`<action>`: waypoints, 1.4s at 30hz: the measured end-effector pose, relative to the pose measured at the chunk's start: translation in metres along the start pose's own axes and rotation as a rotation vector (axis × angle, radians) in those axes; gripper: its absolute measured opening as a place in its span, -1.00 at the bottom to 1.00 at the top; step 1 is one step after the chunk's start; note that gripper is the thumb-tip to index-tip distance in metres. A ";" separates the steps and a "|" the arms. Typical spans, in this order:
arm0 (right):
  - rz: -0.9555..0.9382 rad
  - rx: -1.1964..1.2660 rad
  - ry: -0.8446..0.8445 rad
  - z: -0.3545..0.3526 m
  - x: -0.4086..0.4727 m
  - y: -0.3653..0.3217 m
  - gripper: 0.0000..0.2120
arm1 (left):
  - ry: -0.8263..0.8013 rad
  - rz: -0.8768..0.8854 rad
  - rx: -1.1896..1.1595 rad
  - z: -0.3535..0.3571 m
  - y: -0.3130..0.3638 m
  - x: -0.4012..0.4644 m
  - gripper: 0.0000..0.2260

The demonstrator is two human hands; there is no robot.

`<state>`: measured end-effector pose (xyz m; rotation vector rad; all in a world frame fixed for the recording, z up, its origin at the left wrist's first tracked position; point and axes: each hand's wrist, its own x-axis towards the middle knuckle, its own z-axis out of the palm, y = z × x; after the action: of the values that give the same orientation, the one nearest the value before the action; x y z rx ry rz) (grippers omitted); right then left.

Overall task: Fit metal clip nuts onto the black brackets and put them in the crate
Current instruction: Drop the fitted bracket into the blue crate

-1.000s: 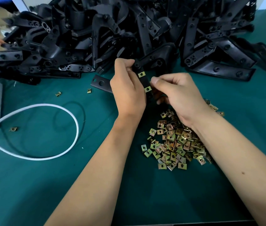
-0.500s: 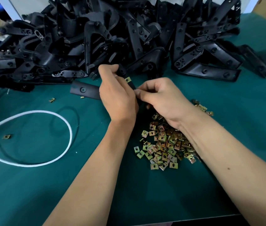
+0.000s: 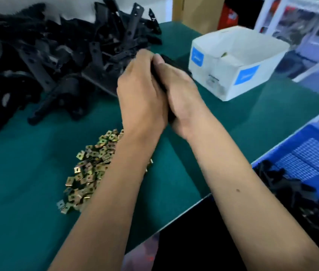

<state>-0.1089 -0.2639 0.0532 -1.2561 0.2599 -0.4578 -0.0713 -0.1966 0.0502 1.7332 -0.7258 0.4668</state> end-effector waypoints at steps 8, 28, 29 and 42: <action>-0.015 0.266 0.560 -0.230 -0.106 -0.038 -0.64 | -0.528 0.198 -0.172 0.144 0.109 -0.065 -0.72; 0.416 -0.938 1.166 -0.390 -0.198 0.020 -0.78 | -1.004 -0.088 -0.140 0.244 0.115 -0.192 -0.76; 0.319 -0.981 1.141 -0.375 -0.184 0.010 -0.82 | -0.941 -0.089 -0.173 0.239 0.119 -0.177 -0.76; -0.183 -1.214 0.182 -0.070 -0.010 -0.015 -0.74 | -0.117 -0.256 -0.104 0.047 0.037 -0.006 -0.76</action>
<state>-0.1507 -0.3224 0.0465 -2.4387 0.6308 -0.5917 -0.1033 -0.2461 0.0596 1.7362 -0.5891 0.1502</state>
